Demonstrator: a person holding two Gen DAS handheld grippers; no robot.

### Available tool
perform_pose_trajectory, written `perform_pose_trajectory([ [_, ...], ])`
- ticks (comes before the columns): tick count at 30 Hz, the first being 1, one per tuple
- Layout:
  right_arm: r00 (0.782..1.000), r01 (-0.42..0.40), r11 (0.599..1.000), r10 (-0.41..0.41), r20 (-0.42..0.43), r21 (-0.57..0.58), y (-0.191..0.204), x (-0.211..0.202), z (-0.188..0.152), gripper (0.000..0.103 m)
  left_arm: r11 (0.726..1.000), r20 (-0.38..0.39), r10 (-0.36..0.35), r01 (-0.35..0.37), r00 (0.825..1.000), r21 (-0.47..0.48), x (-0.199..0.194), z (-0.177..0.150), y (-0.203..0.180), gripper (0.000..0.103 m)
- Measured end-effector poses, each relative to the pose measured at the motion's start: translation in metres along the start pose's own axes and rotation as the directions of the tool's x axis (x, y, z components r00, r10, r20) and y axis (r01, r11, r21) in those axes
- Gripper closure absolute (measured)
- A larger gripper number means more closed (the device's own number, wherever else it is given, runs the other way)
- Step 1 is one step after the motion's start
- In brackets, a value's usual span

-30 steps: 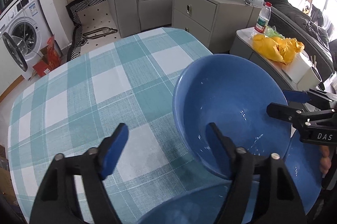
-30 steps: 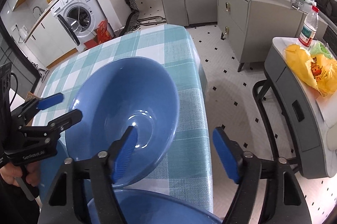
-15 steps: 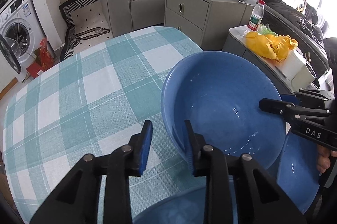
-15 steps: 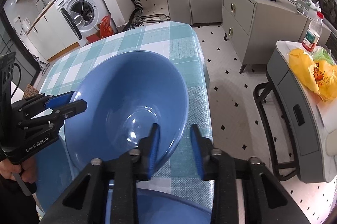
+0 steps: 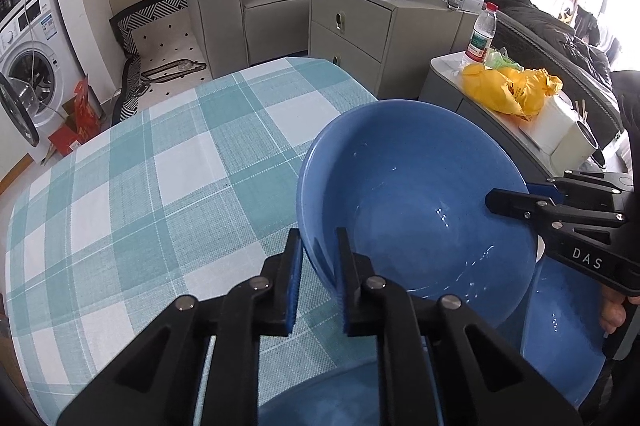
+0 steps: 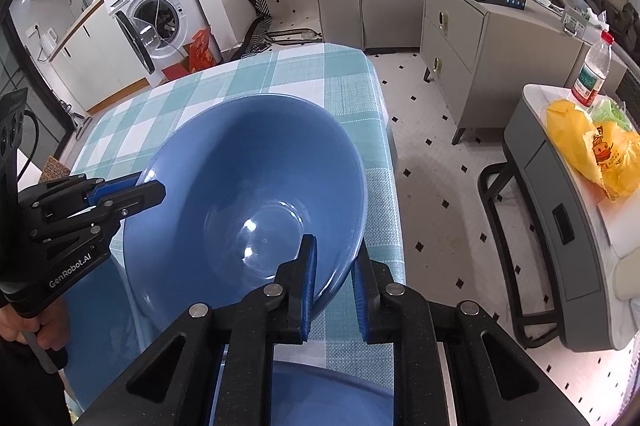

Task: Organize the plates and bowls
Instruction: 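Lift the blue bowl with both tools and carry it over another blue bowl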

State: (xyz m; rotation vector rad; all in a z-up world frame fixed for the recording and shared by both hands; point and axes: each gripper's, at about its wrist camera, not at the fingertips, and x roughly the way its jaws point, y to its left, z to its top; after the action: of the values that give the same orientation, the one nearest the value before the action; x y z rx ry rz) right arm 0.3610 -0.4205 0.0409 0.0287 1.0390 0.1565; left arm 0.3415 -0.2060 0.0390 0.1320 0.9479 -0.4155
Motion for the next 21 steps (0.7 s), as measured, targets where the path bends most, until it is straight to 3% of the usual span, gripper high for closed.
perform_pose_trajectory([
  [21, 0.996, 0.008, 1.0, -0.007, 0.089, -0.008, 0.006, -0.039, 0.007, 0.087, 1.0, 0.094, 0.003, -0.002, 0.996, -0.01, -0.034, 0.014, -0.004, 0.092],
])
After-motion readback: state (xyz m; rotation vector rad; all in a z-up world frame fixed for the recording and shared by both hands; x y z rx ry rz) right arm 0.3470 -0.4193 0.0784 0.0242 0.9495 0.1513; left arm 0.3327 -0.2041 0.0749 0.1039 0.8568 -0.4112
